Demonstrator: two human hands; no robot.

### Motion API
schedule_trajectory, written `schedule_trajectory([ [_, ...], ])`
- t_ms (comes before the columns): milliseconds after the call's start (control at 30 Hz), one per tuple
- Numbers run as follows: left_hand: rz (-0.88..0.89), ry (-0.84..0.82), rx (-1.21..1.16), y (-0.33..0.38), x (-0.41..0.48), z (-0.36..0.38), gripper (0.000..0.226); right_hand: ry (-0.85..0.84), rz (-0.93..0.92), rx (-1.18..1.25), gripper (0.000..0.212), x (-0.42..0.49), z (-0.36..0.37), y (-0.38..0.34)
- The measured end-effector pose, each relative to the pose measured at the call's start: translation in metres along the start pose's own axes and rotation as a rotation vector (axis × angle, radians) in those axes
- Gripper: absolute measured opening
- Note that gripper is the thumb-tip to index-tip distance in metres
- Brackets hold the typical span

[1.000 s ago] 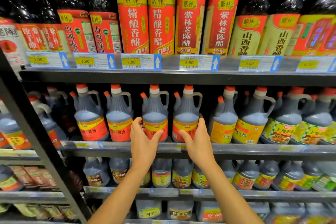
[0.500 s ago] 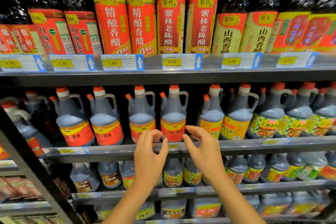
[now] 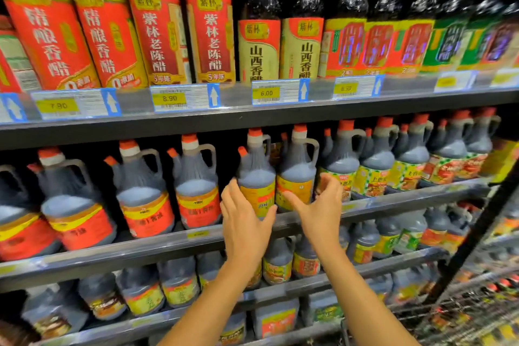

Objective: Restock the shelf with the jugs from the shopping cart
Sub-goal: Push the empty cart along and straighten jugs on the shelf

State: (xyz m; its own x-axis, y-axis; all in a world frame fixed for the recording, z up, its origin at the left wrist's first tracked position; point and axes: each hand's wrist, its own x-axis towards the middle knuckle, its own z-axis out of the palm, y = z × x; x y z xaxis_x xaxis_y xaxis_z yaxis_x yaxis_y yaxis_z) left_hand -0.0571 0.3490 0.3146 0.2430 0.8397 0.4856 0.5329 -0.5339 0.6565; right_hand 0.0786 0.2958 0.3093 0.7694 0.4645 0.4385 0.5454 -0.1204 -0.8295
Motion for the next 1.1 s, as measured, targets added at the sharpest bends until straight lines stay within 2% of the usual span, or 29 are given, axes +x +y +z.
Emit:
schedule_trajectory([
  [133, -0.101, 0.118, 0.053, 0.011, 0.011, 0.014, 0.104, 0.029, -0.001, -0.037, 0.08, 0.008, 0.012, 0.002],
  [267, -0.118, 0.188, 0.036, 0.01, 0.013, 0.021, 0.102, 0.038, -0.021, -0.035, 0.077, 0.006, 0.014, 0.002],
  [500, -0.12, 0.125, -0.076, -0.005, 0.01, 0.016, 0.092, -0.137, -0.039, 0.056, 0.083, 0.01, 0.005, 0.016],
  [633, -0.098, 0.112, -0.015, -0.006, 0.007, 0.015, 0.095, -0.118, 0.01, 0.073, 0.096, 0.01, 0.004, 0.013],
  [800, -0.098, 0.115, -0.002, -0.007, 0.006, 0.016, 0.093, -0.103, -0.021, 0.02, 0.08, 0.011, 0.008, 0.016],
  [1033, -0.076, 0.095, 0.001, -0.01, 0.005, 0.017, 0.09, -0.223, -0.065, -0.045, 0.075, 0.018, 0.003, 0.023],
  [1100, -0.074, 0.086, 0.008, -0.01, 0.005, 0.016, 0.089, -0.238, -0.071, -0.058, 0.08, 0.019, 0.004, 0.025],
])
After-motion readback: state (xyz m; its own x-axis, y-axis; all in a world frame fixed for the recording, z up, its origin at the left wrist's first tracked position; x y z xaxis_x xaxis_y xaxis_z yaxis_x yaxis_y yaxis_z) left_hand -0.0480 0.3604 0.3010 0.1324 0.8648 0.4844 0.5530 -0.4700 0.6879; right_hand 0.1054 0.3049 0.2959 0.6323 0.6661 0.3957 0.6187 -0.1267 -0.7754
